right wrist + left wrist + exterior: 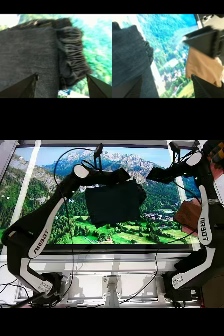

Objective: Fold the clothes and pants, and hang the long-sleeved shirts on hangers.

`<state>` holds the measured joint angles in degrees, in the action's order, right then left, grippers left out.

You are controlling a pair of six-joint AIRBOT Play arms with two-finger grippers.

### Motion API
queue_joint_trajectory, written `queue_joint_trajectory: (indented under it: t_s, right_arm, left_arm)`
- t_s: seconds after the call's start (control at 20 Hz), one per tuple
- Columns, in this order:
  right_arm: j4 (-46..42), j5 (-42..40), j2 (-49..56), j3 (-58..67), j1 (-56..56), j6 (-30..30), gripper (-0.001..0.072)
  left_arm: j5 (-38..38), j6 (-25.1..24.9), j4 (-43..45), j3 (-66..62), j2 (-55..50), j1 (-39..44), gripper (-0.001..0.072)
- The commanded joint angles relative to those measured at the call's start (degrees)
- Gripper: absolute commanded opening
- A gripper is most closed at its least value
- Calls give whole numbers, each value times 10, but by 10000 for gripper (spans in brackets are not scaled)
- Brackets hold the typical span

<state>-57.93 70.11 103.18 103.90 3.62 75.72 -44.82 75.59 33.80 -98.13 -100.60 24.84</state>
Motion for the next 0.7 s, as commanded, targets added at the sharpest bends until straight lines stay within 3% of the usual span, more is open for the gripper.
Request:
queue_joint_trajectory:
  t_s: [0.0, 0.2, 0.35, 0.5, 0.65]
  right_arm:
    - [56, 18, 51, 0, 5, -35, 709]
    - [48, -1, 66, 1, -20, -50, 710]
    - [-27, -26, 69, 2, -63, -61, 710]
    - [-73, -41, 80, 1, -83, -39, 709]
    - [-181, -56, 86, 2, -85, 7, 709]
  left_arm:
    - [-40, -2, 0, 0, 12, -25, 699]
    - [-45, -2, 2, 0, 12, -30, 699]
    - [-45, -2, 2, 0, 12, -30, 698]
    - [-45, -2, 2, 0, 12, -30, 699]
    - [-45, -2, 2, 0, 12, -30, 699]
